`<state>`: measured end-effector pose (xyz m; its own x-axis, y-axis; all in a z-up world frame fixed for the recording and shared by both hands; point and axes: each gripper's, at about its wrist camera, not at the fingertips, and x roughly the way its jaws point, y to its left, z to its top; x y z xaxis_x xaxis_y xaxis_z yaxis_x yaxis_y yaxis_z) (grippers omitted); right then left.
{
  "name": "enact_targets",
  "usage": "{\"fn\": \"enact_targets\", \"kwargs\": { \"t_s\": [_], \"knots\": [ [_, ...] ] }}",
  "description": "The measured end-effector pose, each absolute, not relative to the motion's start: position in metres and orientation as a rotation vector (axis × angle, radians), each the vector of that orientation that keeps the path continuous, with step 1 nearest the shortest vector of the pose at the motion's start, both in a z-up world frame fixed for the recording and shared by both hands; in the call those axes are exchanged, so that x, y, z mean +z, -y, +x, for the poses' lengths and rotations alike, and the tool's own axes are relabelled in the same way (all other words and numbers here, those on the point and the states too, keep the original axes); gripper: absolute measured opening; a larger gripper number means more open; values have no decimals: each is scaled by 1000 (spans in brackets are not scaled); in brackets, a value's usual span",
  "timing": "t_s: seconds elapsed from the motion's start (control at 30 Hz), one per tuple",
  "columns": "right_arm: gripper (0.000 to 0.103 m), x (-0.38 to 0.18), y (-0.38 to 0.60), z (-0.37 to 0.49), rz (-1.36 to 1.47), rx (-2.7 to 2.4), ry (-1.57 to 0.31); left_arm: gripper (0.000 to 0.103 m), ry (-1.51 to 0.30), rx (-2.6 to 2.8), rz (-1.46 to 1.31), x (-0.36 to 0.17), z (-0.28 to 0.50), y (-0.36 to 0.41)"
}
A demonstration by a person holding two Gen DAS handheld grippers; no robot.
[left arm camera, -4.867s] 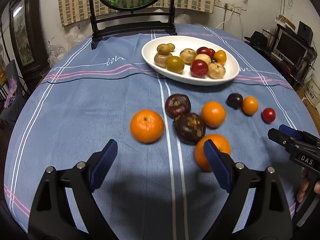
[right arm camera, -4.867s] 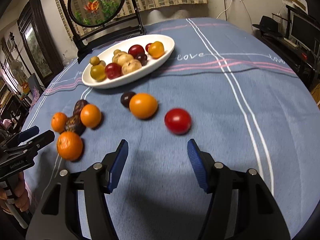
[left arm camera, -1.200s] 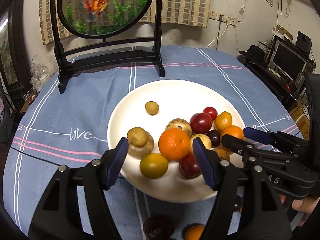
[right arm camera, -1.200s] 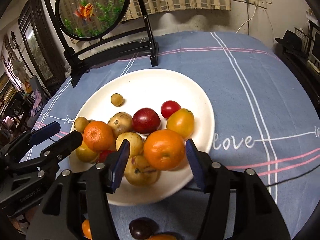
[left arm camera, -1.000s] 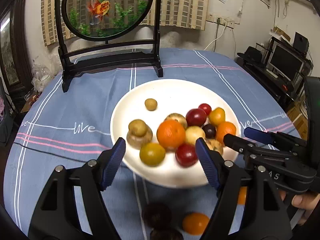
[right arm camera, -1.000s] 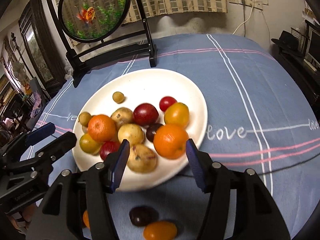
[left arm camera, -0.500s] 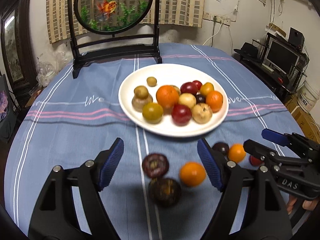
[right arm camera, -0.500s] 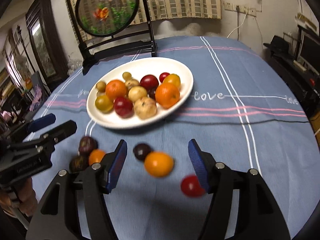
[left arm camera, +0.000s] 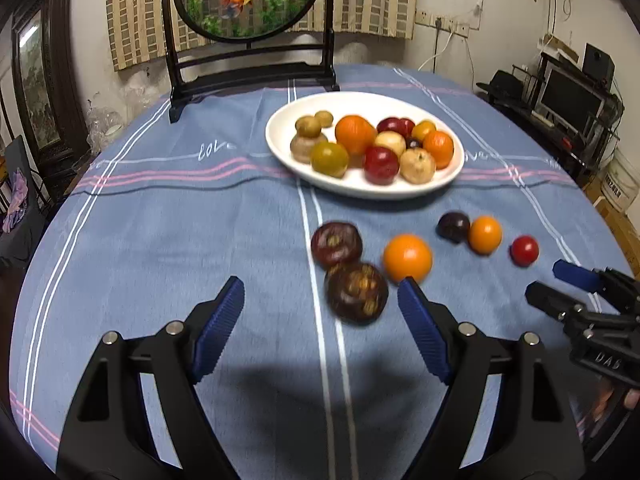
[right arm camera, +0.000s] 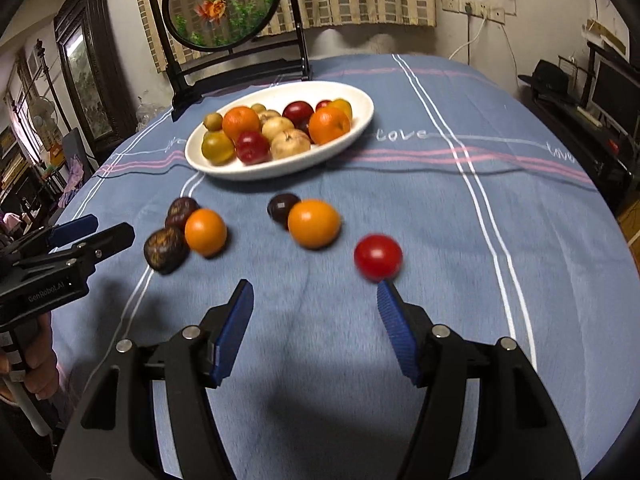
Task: Organize fruits
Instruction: 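Move both open grippers back toward the loose fruits, then grasp a dark mangosteen with the left gripper while the right grasps the red tomato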
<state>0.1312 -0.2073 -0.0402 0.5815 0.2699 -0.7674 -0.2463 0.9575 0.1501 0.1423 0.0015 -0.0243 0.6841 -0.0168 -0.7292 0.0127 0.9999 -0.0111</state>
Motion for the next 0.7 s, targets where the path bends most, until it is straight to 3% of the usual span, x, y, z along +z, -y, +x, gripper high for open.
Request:
{"fn": "enact_targets", "kwargs": {
  "t_s": [0.7],
  "knots": [
    [65, -48, 209, 117, 20, 335, -905, 80, -936, -64, 28, -62, 160, 16]
  ]
}}
